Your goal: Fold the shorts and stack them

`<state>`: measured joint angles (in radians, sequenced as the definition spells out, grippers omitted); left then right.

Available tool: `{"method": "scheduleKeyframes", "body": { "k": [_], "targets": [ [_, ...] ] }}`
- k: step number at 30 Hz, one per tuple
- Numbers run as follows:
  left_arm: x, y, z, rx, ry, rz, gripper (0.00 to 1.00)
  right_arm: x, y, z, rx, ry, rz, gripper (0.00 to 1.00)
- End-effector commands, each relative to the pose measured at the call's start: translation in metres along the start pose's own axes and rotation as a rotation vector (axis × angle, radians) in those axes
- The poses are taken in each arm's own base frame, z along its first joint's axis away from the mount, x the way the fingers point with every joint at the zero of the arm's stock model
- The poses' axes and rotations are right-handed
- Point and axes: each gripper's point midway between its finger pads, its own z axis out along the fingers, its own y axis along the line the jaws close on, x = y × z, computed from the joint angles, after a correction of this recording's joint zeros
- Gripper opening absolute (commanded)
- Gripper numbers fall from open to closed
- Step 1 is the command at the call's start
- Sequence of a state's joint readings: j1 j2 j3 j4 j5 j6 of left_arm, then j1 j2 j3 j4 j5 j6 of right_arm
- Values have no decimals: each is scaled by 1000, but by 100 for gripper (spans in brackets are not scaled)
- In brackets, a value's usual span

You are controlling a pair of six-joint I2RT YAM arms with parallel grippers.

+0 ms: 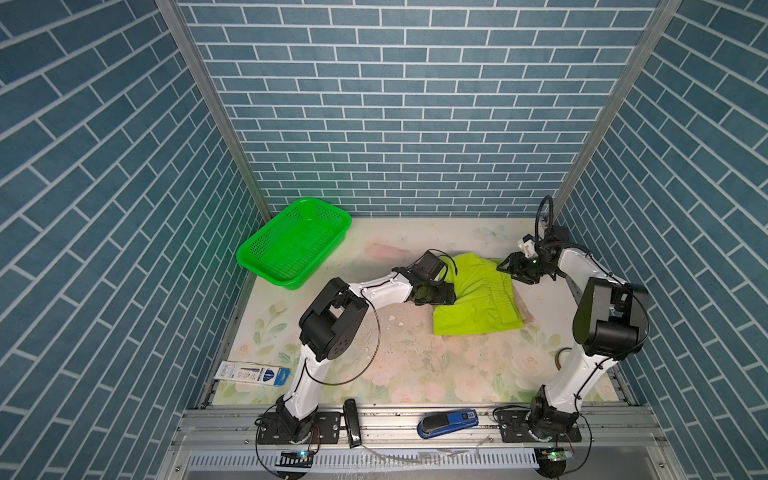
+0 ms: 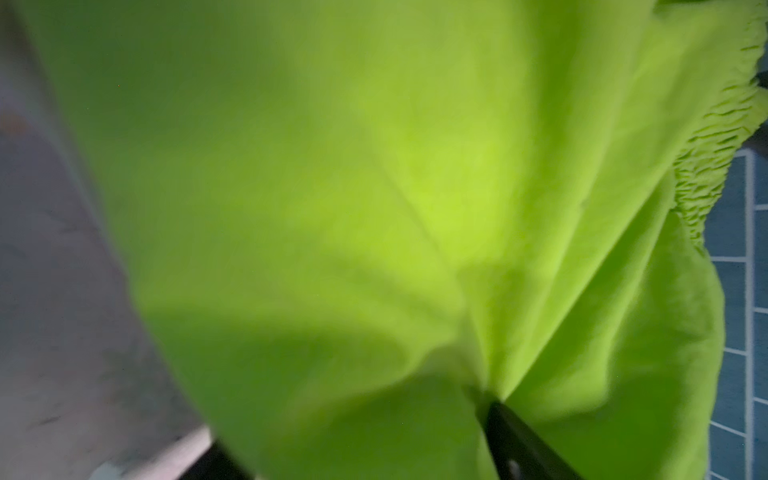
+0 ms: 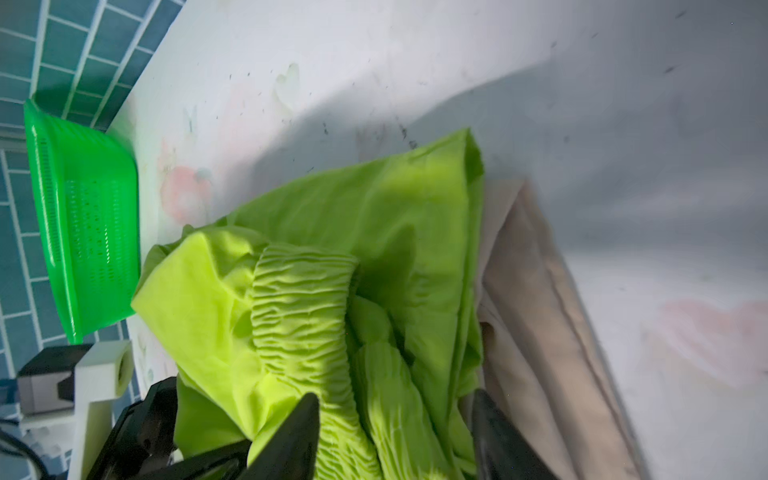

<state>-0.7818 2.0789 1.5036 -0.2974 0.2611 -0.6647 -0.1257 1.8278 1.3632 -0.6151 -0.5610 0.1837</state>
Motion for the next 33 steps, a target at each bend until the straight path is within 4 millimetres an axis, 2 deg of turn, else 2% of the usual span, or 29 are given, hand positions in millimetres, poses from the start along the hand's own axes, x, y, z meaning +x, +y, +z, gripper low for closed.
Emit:
{"method": "scheduleKeyframes", "body": {
  "k": [1,5,7,11,14,17,20,25,28,31,33],
  "targets": [
    [-23,-1,-58,-68,-79,47,100,-21,15,-50,108,-133,-90,67],
    [-43,2,-109,-85,-152,56,100,-3,41,-76,186,-164,-178,70],
    [-46,8,-133,-92,-179,51,100,16,65,-77,215,-149,-260,72],
    [-38,39,-182,-150,-232,2,100,78,127,-58,209,-71,-436,74],
    [-21,75,-219,-184,-273,-84,100,124,157,-40,236,-27,-554,78],
    [1,109,-257,-215,-334,-156,100,161,170,-17,302,34,-663,81],
    [24,135,-287,-261,-372,-204,100,184,167,6,431,105,-774,83],
    [56,155,-307,-308,-376,-232,100,190,170,32,570,112,-842,85],
    [66,159,-307,-310,-373,-243,100,187,173,48,594,83,-810,86],
    [71,161,-303,-304,-369,-252,100,180,166,56,690,53,-815,86],
    [72,162,-300,-297,-361,-256,100,182,160,64,714,73,-818,88]
  ]
}}
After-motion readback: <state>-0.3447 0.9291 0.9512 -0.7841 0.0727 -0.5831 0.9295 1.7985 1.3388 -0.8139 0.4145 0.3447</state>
